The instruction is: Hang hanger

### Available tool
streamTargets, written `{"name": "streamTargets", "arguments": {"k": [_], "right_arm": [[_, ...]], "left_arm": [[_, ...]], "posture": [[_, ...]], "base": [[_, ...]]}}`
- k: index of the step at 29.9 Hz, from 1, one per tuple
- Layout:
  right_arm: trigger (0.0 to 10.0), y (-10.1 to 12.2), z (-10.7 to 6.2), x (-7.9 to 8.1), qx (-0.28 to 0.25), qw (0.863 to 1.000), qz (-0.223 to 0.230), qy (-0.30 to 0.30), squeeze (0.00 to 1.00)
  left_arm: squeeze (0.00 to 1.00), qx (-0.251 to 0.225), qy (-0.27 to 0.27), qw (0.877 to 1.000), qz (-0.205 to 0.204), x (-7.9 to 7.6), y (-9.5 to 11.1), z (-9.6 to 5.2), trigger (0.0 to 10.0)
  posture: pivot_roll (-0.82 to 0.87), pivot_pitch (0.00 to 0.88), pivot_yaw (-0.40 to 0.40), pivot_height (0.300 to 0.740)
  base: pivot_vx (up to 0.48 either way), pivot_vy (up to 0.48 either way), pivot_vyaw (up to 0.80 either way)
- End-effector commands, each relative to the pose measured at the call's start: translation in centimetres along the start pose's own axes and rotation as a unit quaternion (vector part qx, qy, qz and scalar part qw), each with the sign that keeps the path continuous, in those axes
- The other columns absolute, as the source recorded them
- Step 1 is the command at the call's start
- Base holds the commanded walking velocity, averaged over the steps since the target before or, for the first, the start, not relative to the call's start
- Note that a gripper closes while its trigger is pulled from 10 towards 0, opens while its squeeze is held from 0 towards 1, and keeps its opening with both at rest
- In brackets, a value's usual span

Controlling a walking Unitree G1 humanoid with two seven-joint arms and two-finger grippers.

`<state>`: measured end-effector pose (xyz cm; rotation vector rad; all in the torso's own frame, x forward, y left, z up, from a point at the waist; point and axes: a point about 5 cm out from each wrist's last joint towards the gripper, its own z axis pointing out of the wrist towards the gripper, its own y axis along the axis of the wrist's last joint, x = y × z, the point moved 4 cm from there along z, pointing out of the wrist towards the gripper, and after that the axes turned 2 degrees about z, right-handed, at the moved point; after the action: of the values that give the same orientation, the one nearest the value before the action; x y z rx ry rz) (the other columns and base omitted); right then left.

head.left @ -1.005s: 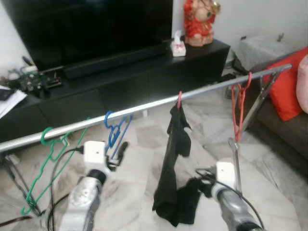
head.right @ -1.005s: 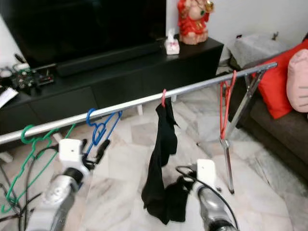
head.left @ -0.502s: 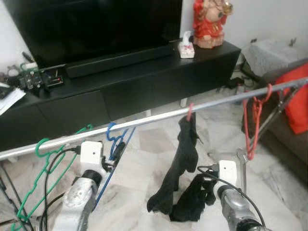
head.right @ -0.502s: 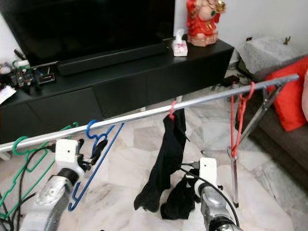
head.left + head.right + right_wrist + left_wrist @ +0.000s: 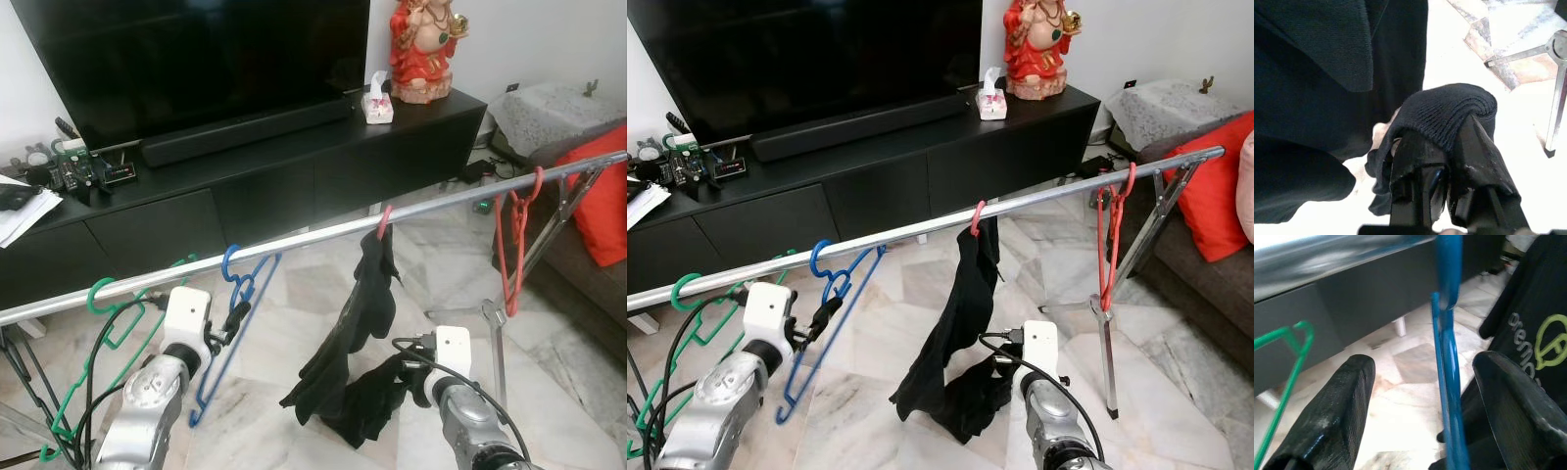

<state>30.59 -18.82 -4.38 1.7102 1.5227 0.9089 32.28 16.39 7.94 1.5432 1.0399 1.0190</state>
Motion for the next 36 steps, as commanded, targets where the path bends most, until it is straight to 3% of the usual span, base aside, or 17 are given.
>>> {"name": "streamTargets", "arguments": {"k": [1, 8, 15, 17, 18, 19, 36], "right_arm": [[10.0, 1.0, 0.2, 0.2, -0.018, 1.0, 0.003, 0.003, 0.0], [10.0, 1.0, 0.2, 0.3, -0.018, 1.0, 0.003, 0.004, 0.0], [10.0, 1.1, 0.2, 0.4, -0.019, 1.0, 0.005, 0.007, 0.0], [10.0, 1.2, 0.3, 0.4, -0.019, 1.0, 0.005, 0.007, 0.0], [10.0, 1.2, 0.3, 0.4, -0.019, 1.0, 0.005, 0.007, 0.0], [10.0, 1.2, 0.3, 0.4, -0.019, 1.0, 0.005, 0.007, 0.0], [10.0, 1.2, 0.3, 0.6, -0.018, 1.0, 0.005, 0.011, 0.0]], "left_arm": [[0.0, 0.009, -0.011, 1.0, 0.022, 0.2, -0.2, 0.3, 10.0], [0.0, 0.012, -0.016, 0.999, 0.042, 0.5, 0.1, 1.3, 10.0], [0.0, 0.078, -0.003, 0.995, 0.068, 0.6, -1.3, 3.0, 10.0], [0.0, 0.075, 0.0, 0.995, 0.062, 0.7, -1.2, 3.0, 3.5], [0.0, 0.074, 0.001, 0.996, 0.059, 0.7, -1.2, 3.0, 3.5], [0.0, 0.074, 0.0, 0.995, 0.06, 0.7, -1.3, 3.0, 0.0], [0.0, 0.071, 0.002, 0.995, 0.064, 0.6, -1.1, 3.2, 0.0]], "posture": [[-0.13, 0.0, 0.051, 0.74], [-0.13, 0.0, 0.052, 0.74], [-0.14, 0.0, 0.052, 0.74], [-0.13, 0.0, 0.052, 0.74], [-0.13, 0.0, 0.052, 0.74], [-0.13, 0.0, 0.052, 0.74], [-0.13, 0.0, 0.052, 0.74]], "base": [[0.0, 0.0, 0.0], [0.0, 0.0, 0.0], [0.0, 0.0, 0.0], [0.0, 0.0, 0.0], [0.0, 0.0, 0.0], [0.0, 0.0, 0.0], [0.0, 0.0, 0.0]]}}
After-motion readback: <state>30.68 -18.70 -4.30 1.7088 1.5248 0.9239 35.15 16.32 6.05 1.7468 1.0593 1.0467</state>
